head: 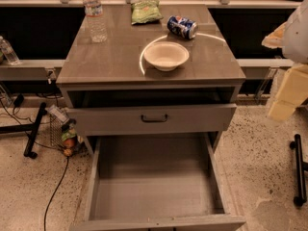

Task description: Place water bottle into middle drawer

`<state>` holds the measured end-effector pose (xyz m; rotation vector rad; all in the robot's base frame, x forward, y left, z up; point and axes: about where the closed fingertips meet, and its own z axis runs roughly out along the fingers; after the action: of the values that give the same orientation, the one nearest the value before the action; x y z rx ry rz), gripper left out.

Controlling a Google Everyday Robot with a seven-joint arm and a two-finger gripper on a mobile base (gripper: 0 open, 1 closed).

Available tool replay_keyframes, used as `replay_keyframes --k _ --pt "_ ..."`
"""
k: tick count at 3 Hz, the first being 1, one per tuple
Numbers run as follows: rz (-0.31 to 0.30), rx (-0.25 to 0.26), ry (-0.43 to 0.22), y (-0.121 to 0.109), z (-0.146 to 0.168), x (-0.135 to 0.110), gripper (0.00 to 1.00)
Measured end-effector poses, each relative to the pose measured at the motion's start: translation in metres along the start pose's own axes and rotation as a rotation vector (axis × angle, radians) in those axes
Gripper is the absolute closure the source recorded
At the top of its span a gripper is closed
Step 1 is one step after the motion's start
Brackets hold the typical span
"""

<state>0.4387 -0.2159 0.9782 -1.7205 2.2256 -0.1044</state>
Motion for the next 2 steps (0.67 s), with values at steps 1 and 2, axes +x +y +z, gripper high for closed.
replay_keyframes --k 1,2 --pt "0.0 0.002 -0.002 -0.001 0.0 -0.001 0.0" --pt "-0.005 0.045 -0.119 -0.053 0.012 -0.057 0.0"
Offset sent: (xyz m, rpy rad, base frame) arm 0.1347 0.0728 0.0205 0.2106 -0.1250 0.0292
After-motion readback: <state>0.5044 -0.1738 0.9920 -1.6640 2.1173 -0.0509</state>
